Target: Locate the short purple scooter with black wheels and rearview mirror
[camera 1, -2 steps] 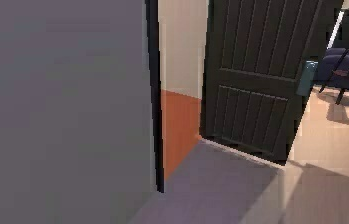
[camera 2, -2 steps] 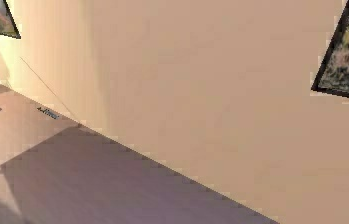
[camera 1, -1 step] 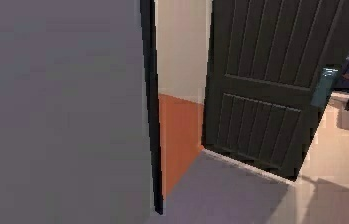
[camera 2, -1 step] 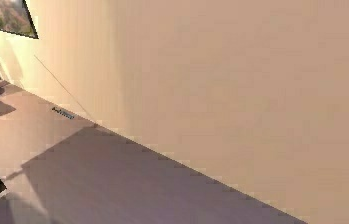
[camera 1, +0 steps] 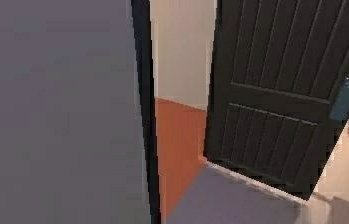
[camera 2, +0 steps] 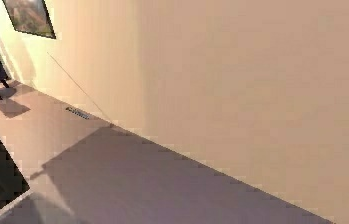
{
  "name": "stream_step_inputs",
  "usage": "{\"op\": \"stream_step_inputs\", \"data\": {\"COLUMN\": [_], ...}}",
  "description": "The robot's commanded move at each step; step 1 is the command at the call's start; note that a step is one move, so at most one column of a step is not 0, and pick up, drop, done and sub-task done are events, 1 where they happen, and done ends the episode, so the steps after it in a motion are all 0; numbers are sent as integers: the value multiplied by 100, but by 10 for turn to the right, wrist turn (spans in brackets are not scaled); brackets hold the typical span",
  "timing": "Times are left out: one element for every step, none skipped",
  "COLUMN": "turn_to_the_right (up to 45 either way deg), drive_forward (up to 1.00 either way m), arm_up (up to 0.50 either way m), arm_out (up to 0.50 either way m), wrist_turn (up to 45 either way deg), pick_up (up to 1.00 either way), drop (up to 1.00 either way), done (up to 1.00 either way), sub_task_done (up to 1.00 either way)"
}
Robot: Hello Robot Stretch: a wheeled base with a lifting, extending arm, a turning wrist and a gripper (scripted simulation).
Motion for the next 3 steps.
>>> {"op": "stream_step_inputs", "data": {"turn_to_the_right": [210,0,-240], "drive_forward": [0,80,0], "arm_up": [0,0,0], "arm_out": [0,0,0], "wrist_turn": [0,0,0], "pick_up": [0,0,0], "drop": [0,0,0], "done": [0,0,0], "sub_task_done": [0,0,0]}}
